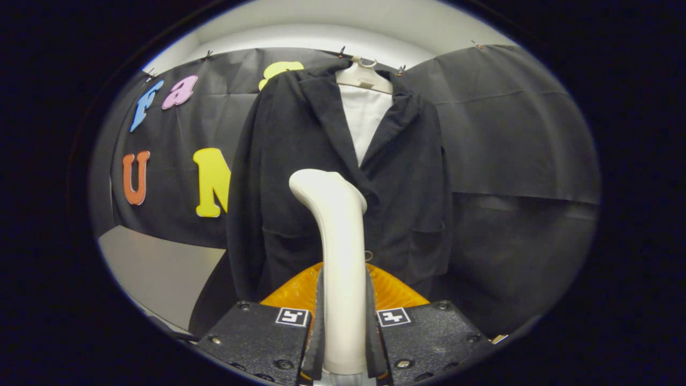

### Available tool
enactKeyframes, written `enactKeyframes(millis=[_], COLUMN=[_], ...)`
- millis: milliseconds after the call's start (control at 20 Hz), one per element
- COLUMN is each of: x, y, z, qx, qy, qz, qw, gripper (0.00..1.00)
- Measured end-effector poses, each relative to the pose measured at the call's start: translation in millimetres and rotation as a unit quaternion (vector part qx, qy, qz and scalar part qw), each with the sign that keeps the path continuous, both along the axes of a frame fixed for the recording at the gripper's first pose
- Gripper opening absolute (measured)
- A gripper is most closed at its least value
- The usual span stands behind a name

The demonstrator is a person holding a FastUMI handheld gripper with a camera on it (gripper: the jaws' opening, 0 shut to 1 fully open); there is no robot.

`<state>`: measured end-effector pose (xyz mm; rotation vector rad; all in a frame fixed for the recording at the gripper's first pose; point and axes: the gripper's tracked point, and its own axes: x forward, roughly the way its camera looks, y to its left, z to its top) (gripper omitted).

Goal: Iron the clothes twice with a garment steamer, once on the left side and once on the right side.

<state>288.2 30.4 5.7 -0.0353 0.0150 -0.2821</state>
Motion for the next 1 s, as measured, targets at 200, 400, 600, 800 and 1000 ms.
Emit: enactKeyframes(millis=[200, 400, 600, 800, 1000], x=[-1, -1, -5, -2, -3], y=[5, 6, -1, -4, -4], z=[-28, -60, -91, -116, -143], qx=[-0.006, -0.015, -0.012, -0.006, -0.005], qy=[0.028, 0.058, 0.084, 0.107, 0.127], qz=[0.001, -0.004, -0.019, -0.028, -0.031], qw=[1.0, 0.998, 0.996, 0.994, 0.991], gripper=[0.34, 0.33, 0.33, 0.33, 0.33])
